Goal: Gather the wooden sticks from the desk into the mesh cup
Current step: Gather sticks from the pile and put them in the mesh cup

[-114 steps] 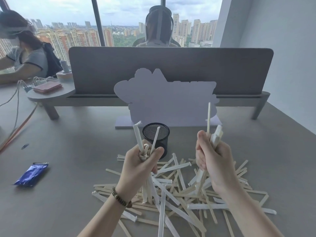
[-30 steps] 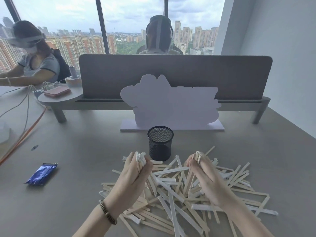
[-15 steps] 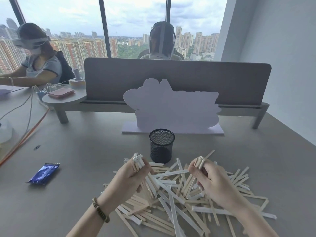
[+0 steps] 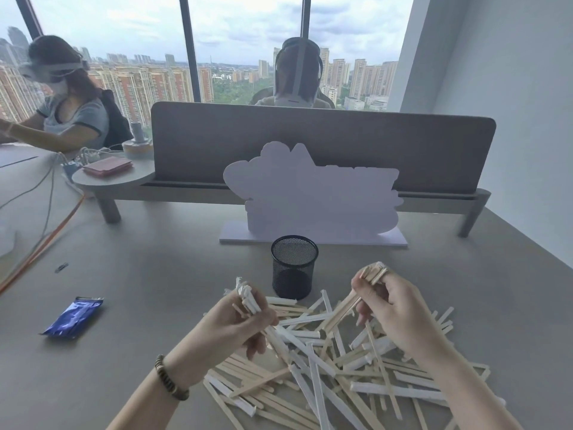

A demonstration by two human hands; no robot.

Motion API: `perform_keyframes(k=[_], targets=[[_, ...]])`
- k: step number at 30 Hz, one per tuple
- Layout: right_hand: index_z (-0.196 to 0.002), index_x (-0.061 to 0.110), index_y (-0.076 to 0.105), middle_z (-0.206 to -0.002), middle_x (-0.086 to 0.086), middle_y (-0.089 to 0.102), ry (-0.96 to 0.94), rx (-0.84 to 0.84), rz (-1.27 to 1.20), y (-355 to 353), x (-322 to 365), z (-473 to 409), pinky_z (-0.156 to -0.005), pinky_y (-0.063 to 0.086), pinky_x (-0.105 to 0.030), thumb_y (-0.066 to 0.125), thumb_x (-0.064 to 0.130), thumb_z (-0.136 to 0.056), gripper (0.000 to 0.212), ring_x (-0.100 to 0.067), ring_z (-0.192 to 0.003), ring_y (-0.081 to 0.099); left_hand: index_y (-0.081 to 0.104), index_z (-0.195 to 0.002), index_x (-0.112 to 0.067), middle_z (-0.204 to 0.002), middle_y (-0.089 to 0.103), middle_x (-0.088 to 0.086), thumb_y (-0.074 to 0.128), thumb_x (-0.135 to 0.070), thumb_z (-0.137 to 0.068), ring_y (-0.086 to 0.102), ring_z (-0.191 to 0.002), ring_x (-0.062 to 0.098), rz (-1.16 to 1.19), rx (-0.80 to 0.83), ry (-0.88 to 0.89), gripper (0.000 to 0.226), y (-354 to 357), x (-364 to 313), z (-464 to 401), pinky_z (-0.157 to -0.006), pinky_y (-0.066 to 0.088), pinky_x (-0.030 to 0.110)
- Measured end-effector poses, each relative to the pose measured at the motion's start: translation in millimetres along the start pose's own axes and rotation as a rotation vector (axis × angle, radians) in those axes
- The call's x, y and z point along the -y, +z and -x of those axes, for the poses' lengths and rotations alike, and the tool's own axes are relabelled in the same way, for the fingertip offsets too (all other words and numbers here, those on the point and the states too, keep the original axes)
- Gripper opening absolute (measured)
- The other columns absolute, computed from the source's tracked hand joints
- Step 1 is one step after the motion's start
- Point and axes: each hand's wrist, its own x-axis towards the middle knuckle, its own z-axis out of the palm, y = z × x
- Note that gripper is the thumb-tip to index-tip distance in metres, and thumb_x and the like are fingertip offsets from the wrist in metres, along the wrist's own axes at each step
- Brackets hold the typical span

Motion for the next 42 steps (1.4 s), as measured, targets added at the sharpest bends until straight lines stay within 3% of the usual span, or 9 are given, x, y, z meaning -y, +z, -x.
perform_keyframes(k=[4, 9, 14, 18, 22, 27, 32, 37, 42], targets=[[-0.091, 0.011, 0.066, -0.063, -0.003, 0.068, 0.028, -0.069, -0.151, -2, 5, -19, -0.068, 0.06, -0.038, 0.061, 0.044, -0.088, 0.033, -0.024, -0.057, 0.068, 0.055, -0.097, 0.005, -0.098, 0.063, 0.025, 0.077, -0.015, -0.084, 0.063, -0.07, 0.03, 0.134, 0.062, -0.026, 0.033, -7, 4, 0, -0.062, 0.055, 0.034], [-0.088, 0.011, 0.068, -0.065, -0.003, 0.067, -0.02, -0.143, -0.222, 2, 12, -49, -0.063, 0.057, -0.027, 0.065, 0.034, -0.092, 0.023, -0.017, -0.056, 0.066, 0.065, -0.09, -0.004, -0.099, 0.065, 0.029, 0.067, -0.01, -0.088, 0.065, -0.073, 0.032, 0.146, 0.067, -0.011, 0.007, -7, 8, -3, -0.067, 0.057, 0.036], [-0.086, 0.011, 0.068, -0.066, -0.005, 0.067, -0.051, -0.213, -0.219, 6, 22, -84, -0.058, 0.053, -0.019, 0.068, 0.027, -0.094, 0.017, -0.016, -0.055, 0.067, 0.066, -0.087, -0.006, -0.094, 0.059, 0.038, 0.064, -0.013, -0.093, 0.064, -0.065, 0.031, 0.047, 0.04, 0.027, 0.009, -6, 10, -8, -0.057, 0.055, 0.036], [-0.087, 0.01, 0.067, -0.07, -0.006, 0.067, -0.08, -0.206, -0.204, 12, 25, -108, -0.063, 0.06, -0.031, 0.068, 0.024, -0.095, 0.017, -0.013, -0.055, 0.065, 0.068, -0.088, -0.015, -0.079, 0.068, 0.022, 0.061, -0.018, -0.091, 0.058, -0.058, 0.023, -0.152, -0.004, 0.048, 0.008, -6, 15, -12, -0.046, 0.042, 0.025], [-0.092, 0.001, 0.065, -0.069, -0.006, 0.065, -0.103, -0.136, -0.104, 23, 23, -125, -0.057, 0.056, -0.022, 0.066, 0.019, -0.096, 0.018, -0.008, -0.051, 0.063, 0.061, -0.096, 0.0, -0.054, 0.056, -0.007, 0.057, -0.007, -0.096, 0.045, -0.048, 0.001, -0.238, -0.031, 0.044, 0.008, -7, 20, -13, -0.049, 0.036, 0.013], [-0.09, 0.009, 0.069, -0.067, -0.005, 0.069, -0.06, -0.012, 0.055, 39, 5, -138, -0.07, 0.062, -0.041, 0.069, 0.024, -0.093, 0.015, -0.017, -0.057, 0.068, 0.059, -0.087, -0.016, -0.05, 0.047, -0.004, 0.057, -0.024, -0.087, 0.04, -0.043, 0.016, -0.317, -0.082, 0.067, 0.008, -9, 17, -11, -0.046, 0.034, 0.023], [-0.089, 0.013, 0.066, -0.073, 0.0, 0.069, -0.053, -0.003, 0.14, 48, -3, -141, -0.059, 0.057, -0.025, 0.074, 0.024, -0.089, 0.014, -0.014, -0.055, 0.069, 0.058, -0.088, -0.014, -0.049, 0.055, -0.001, 0.06, -0.033, -0.083, 0.049, -0.038, 0.018, -0.297, -0.11, 0.049, 0.02, -12, 11, -7, -0.048, 0.037, 0.025], [-0.116, 0.018, 0.061, -0.093, 0.002, 0.069, 0.02, -0.037, -0.01, 43, -7, -141, -0.066, 0.061, -0.029, 0.07, 0.033, -0.092, 0.03, -0.015, -0.067, 0.073, 0.056, -0.089, -0.001, -0.049, 0.057, 0.004, 0.06, -0.017, -0.089, 0.054, -0.037, 0.022, -0.225, -0.143, 0.023, 0.016, -19, 0, -5, -0.047, 0.042, 0.026], [-0.112, 0.014, 0.062, -0.095, -0.004, 0.069, 0.055, -0.08, -0.147, 30, -11, -129, -0.069, 0.062, -0.035, 0.063, 0.027, -0.097, 0.02, -0.017, -0.069, 0.072, 0.056, -0.091, 0.006, -0.052, 0.056, 0.006, 0.054, -0.001, -0.095, 0.055, -0.04, 0.024, -0.116, -0.245, 0.048, 0.009, -30, -20, -3, -0.046, 0.051, 0.029]])
